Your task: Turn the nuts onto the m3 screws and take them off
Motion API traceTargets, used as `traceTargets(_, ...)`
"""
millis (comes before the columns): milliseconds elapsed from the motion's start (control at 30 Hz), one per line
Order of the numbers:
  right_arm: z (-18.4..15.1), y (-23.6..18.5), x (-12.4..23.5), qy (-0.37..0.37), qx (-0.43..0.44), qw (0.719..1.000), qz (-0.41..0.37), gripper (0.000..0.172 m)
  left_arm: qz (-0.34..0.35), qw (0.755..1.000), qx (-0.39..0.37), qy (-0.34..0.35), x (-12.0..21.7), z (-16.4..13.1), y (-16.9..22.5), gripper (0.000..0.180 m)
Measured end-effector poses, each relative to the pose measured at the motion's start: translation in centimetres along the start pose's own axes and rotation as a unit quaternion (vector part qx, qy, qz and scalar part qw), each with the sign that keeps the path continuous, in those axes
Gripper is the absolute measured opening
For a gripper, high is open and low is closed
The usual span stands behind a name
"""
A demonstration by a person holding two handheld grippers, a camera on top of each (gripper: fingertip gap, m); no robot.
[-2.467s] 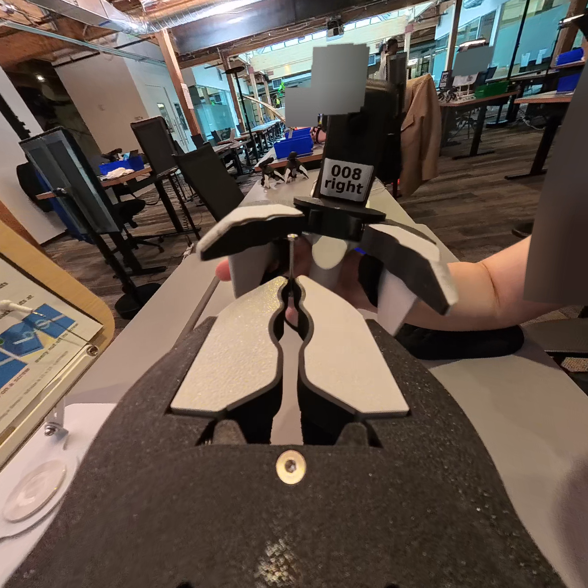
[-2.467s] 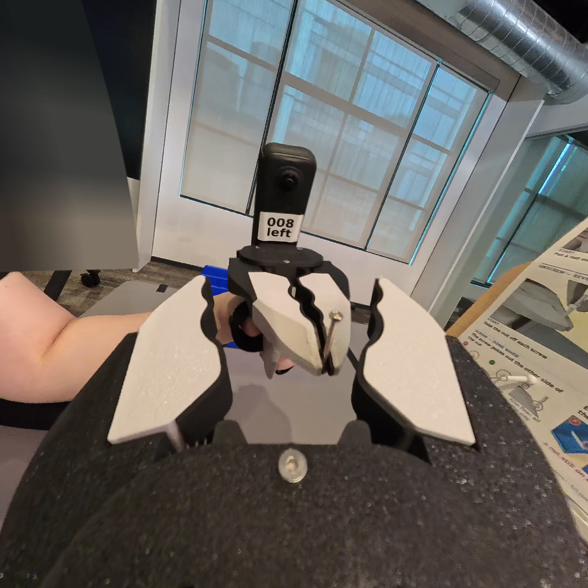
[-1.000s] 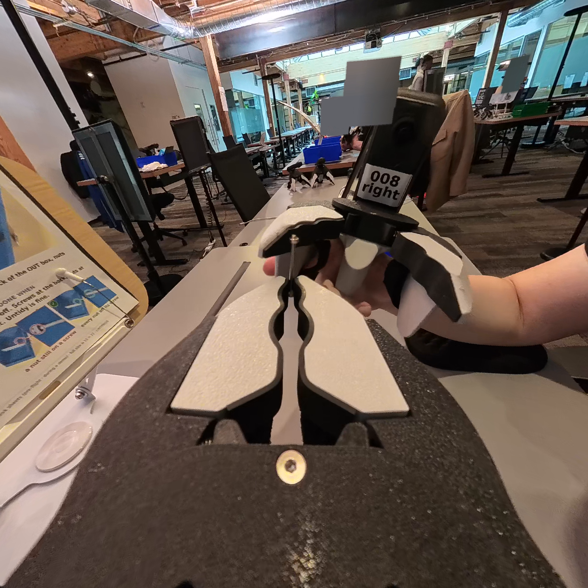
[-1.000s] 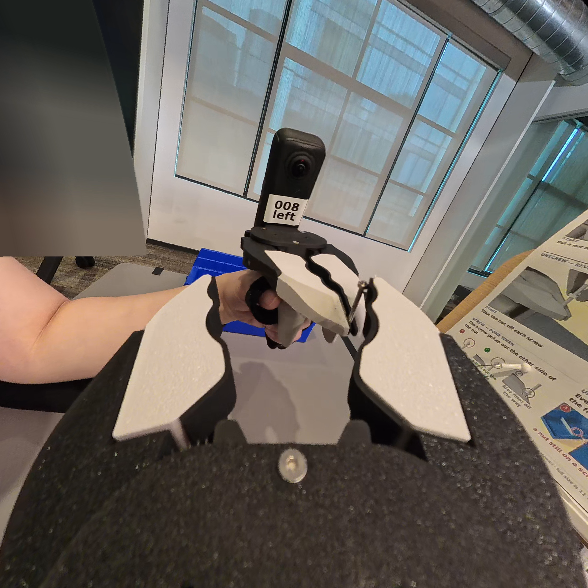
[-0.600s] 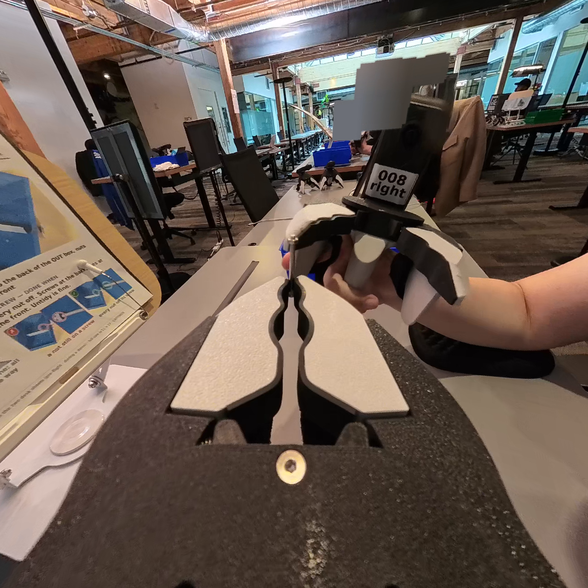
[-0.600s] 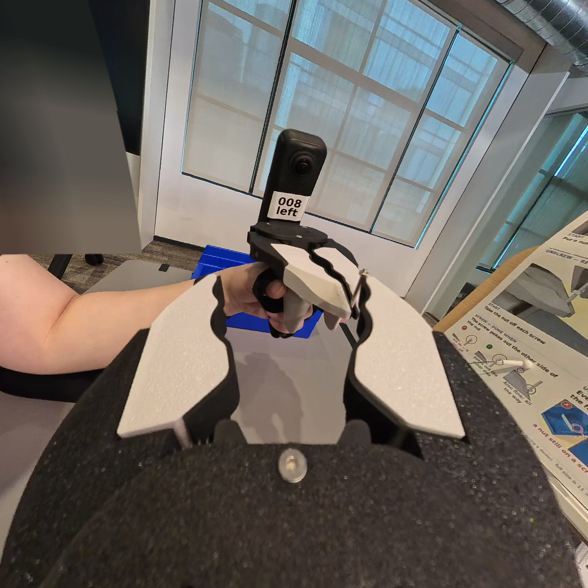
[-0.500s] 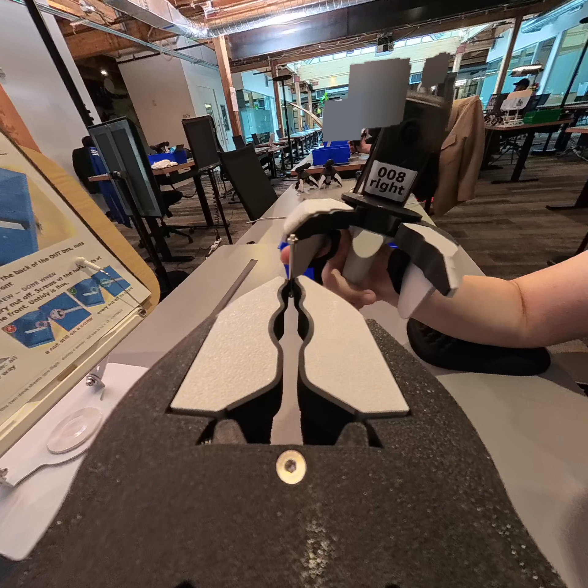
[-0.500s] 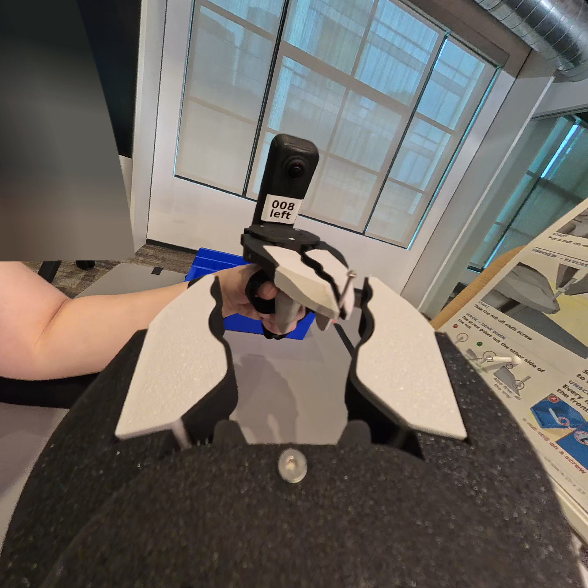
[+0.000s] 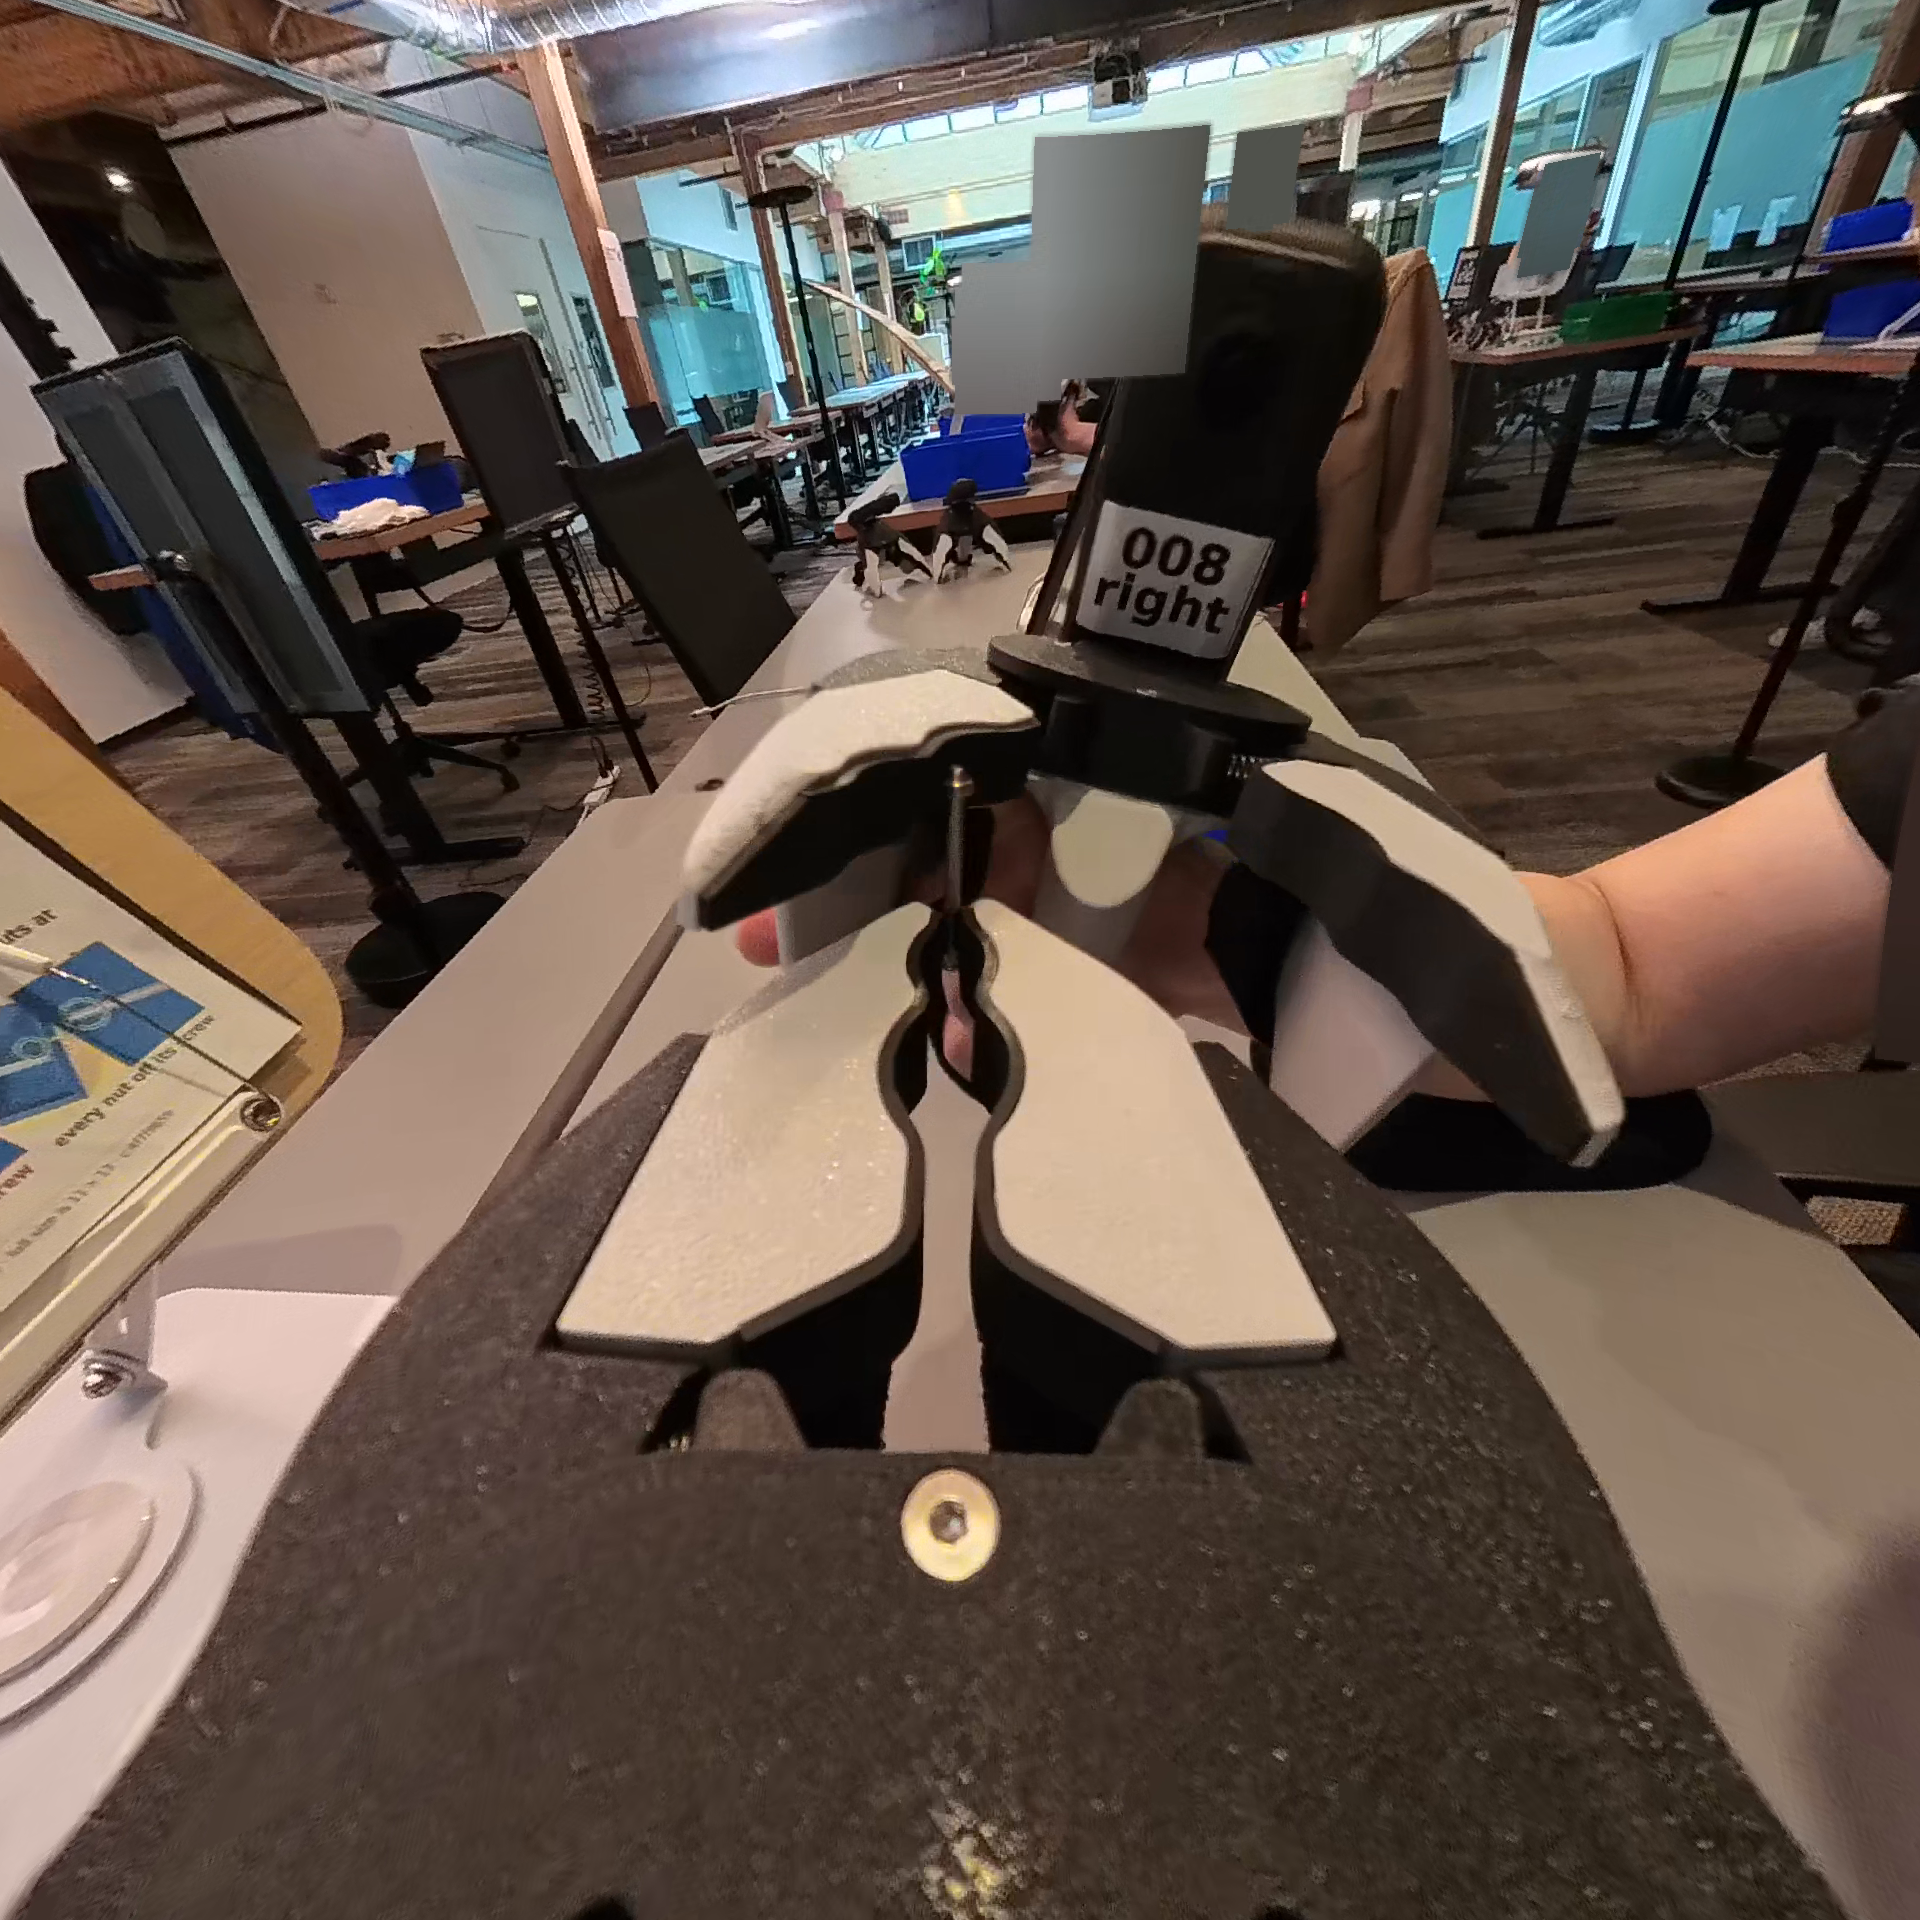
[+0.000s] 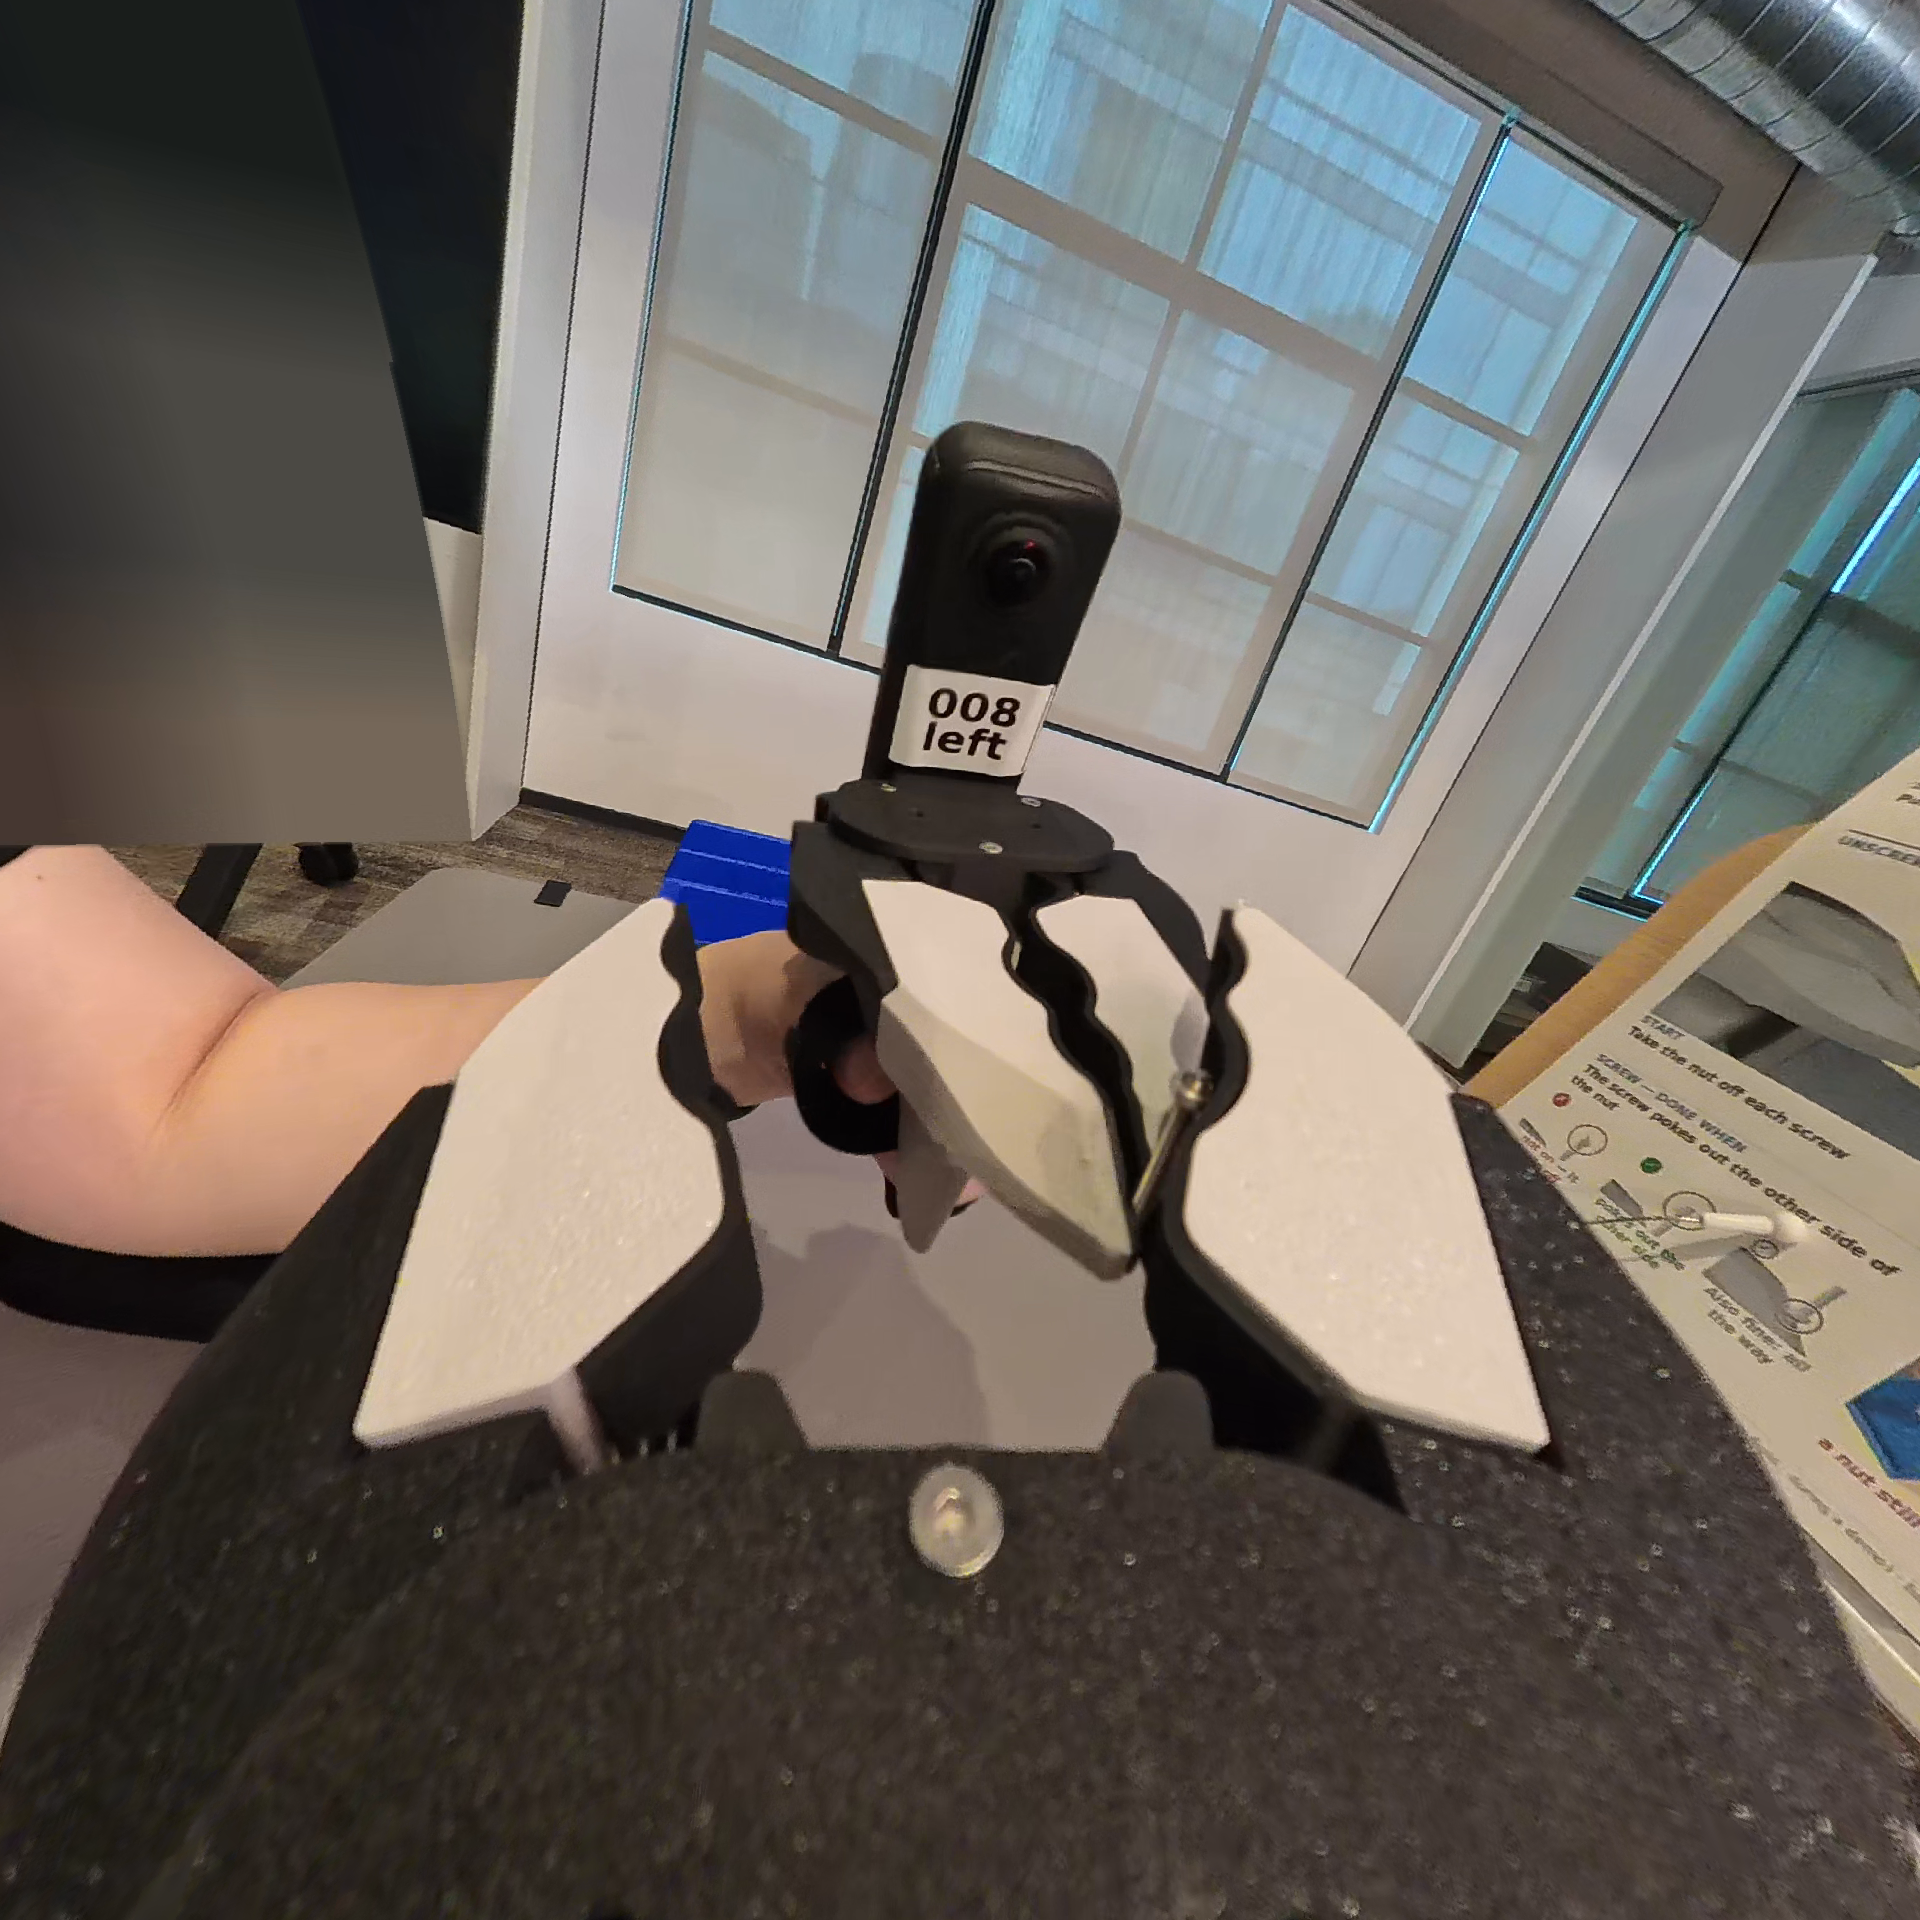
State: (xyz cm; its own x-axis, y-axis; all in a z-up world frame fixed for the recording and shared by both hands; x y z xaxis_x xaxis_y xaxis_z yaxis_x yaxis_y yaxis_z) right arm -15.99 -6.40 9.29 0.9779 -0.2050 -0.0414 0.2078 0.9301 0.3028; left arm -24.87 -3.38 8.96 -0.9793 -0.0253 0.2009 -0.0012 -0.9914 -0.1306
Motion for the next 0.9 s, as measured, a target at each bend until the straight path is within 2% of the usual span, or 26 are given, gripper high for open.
traceTargets(767, 0.1, 0.6, 0.8, -0.002, -0.003, 1.000, -0.007, 0.089, 0.054, 0.998, 0.016, 0.028, 3.6, 0.0, -1.6, 0.002)
traceTargets(900, 0.0, 0.9, 0.9, 0.005, -0.008, 1.000, -0.019, 0.090, 0.047, 0.998, 0.018, 0.029, 3.7, 0.0, -1.5, 0.002)
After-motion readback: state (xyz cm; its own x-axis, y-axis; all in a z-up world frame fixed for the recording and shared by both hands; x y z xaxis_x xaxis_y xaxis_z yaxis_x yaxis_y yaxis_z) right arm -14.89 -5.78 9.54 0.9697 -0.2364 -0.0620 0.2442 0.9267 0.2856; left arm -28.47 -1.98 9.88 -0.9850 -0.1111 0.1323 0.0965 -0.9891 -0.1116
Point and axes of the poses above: each gripper's, where its closed fingertips meet, x back along the fingers, z out of its top, y = z × x across the jaws, the point moved 8 cm from there along x, back along the fingers, and after that the axes turned 8 degrees about -y, right-handed, at the moved point
